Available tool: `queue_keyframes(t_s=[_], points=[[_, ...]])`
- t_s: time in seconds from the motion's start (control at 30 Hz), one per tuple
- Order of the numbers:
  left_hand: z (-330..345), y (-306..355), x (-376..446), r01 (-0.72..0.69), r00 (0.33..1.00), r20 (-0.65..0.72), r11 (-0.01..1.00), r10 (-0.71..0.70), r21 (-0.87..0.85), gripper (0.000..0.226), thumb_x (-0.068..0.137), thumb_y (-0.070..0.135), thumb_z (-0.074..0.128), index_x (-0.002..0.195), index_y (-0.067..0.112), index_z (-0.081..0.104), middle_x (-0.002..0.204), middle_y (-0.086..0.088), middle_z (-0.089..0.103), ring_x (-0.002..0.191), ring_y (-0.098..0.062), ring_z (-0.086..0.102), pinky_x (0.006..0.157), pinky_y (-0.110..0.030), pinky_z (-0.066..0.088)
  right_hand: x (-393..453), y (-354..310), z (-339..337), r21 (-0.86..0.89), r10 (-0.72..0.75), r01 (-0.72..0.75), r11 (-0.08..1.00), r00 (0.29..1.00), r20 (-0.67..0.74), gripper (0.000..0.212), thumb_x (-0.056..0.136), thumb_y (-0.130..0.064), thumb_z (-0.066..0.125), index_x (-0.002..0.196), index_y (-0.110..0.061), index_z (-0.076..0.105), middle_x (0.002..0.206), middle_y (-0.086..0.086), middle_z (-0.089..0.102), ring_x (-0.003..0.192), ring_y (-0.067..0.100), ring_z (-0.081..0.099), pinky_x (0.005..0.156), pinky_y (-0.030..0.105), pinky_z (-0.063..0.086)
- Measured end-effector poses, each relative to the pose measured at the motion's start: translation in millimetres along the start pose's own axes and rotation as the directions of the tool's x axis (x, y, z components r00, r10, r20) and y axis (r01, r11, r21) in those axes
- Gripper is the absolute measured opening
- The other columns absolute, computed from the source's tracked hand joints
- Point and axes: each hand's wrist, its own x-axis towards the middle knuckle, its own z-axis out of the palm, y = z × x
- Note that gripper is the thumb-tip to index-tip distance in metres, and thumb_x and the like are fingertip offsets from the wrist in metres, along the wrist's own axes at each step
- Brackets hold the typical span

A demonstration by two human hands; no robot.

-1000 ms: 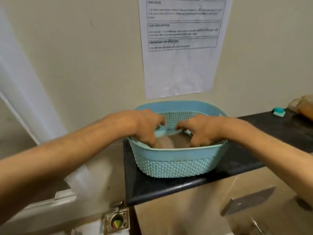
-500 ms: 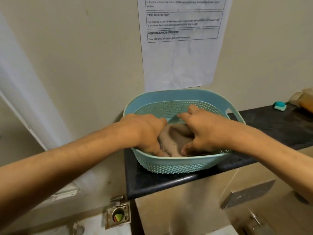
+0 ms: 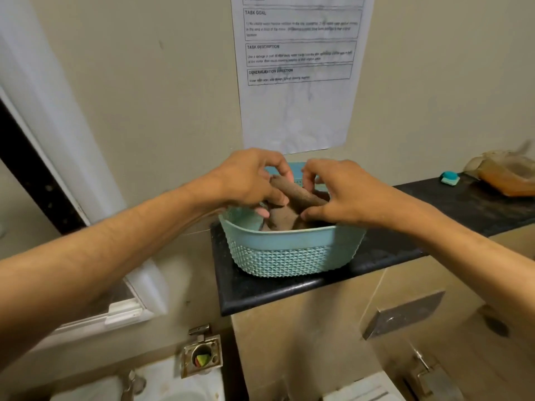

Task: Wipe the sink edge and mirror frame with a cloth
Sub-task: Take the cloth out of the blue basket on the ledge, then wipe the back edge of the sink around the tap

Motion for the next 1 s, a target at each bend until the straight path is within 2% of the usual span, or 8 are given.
queue_keyframes(t_s=[0.1,0.23,0.4,0.5,0.6,0.7,0.83,1.0], points=[[-9,14,-12,-0.182,0.975,-0.128,0.983,0.182,0.014,0.034,0.082,-0.009,0.082,0.092,0.023,0.075,0.099,-0.027,0.076,0.085,-0.036,0.077,0.088,-0.055,0.065,-7,-2,-15,0.125,0.028,-0.024,0.992,0.999,-0.028,0.058,0.076,-0.035,0.093,0.117,-0.023,0.054,0.108,0.001,0.073,0.093,0.025,0.07,0.082,0.037,0.057],[-17,42,-31,-0.351,0.887,-0.279,0.93,0.367,0.105,0.031,0.08,0.0,0.086,0.097,0.025,0.078,0.09,0.003,0.079,0.078,-0.001,0.072,0.087,-0.031,0.065,-17,-8,-38,0.096,-0.001,0.035,0.995,0.94,-0.34,0.038,0.08,-0.024,0.085,0.116,-0.026,0.076,0.09,0.0,0.08,0.085,0.023,0.074,0.079,0.036,0.06],[-17,79,-65,-0.535,0.773,-0.315,0.833,0.551,0.143,0.03,0.081,0.005,0.085,0.098,0.028,0.076,0.091,0.011,0.079,0.075,0.008,0.072,0.071,-0.017,0.057,-60,-22,-60,0.162,0.053,0.054,0.985,0.802,-0.595,0.027,0.078,-0.026,0.078,0.104,-0.032,0.082,0.082,-0.005,0.081,0.08,0.016,0.077,0.07,0.047,0.064],[-3,98,-96,-0.638,0.694,-0.301,0.752,0.654,0.166,0.026,0.083,0.011,0.083,0.103,0.025,0.077,0.098,0.009,0.079,0.081,0.003,0.074,0.068,-0.014,0.056,-110,-40,-69,0.204,0.082,0.095,0.974,0.697,-0.712,0.023,0.084,-0.016,0.079,0.104,-0.026,0.083,0.084,-0.009,0.08,0.076,0.002,0.075,0.065,0.031,0.063],[15,105,-125,-0.706,0.637,-0.3,0.694,0.71,0.144,0.025,0.08,0.014,0.082,0.103,0.023,0.077,0.099,0.003,0.079,0.091,-0.007,0.076,0.073,-0.024,0.063,-161,-57,-69,0.177,0.1,0.056,0.983,0.642,-0.76,0.029,0.083,-0.014,0.084,0.111,-0.016,0.079,0.092,-0.006,0.079,0.078,-0.002,0.075,0.067,0.019,0.061],[40,89,-153,-0.699,0.666,-0.283,0.71,0.691,0.087,0.026,0.08,0.014,0.085,0.104,0.023,0.077,0.092,0.002,0.079,0.084,-0.006,0.077,0.075,-0.027,0.066,-209,-69,-50,0.132,0.137,-0.058,0.99,0.657,-0.742,0.036,0.083,-0.024,0.088,0.113,-0.013,0.071,0.099,-0.001,0.077,0.088,0.006,0.075,0.074,0.02,0.063],[88,50,-195,-0.593,0.782,-0.255,0.804,0.569,-0.024,0.026,0.081,0.02,0.089,0.103,0.025,0.076,0.084,0.014,0.077,0.07,0.007,0.071,0.07,-0.024,0.062,-273,-80,-3,0.125,0.165,-0.109,0.986,0.714,-0.68,0.029,0.086,-0.03,0.087,0.108,-0.014,0.078,0.096,0.0,0.08,0.088,0.011,0.078,0.076,0.036,0.067],[158,-15,-258,-0.404,0.91,-0.193,0.892,0.368,-0.201,0.027,0.077,0.02,0.09,0.101,0.026,0.079,0.082,-0.001,0.081,0.08,-0.02,0.08,0.072,-0.045,0.069,-334,-98,69,0.347,0.321,-0.161,0.924,0.82,-0.474,0.021,0.081,-0.014,0.092,0.1,-0.015,0.085,0.081,-0.01,0.079,0.074,-0.008,0.075,0.067,0.017,0.063]])
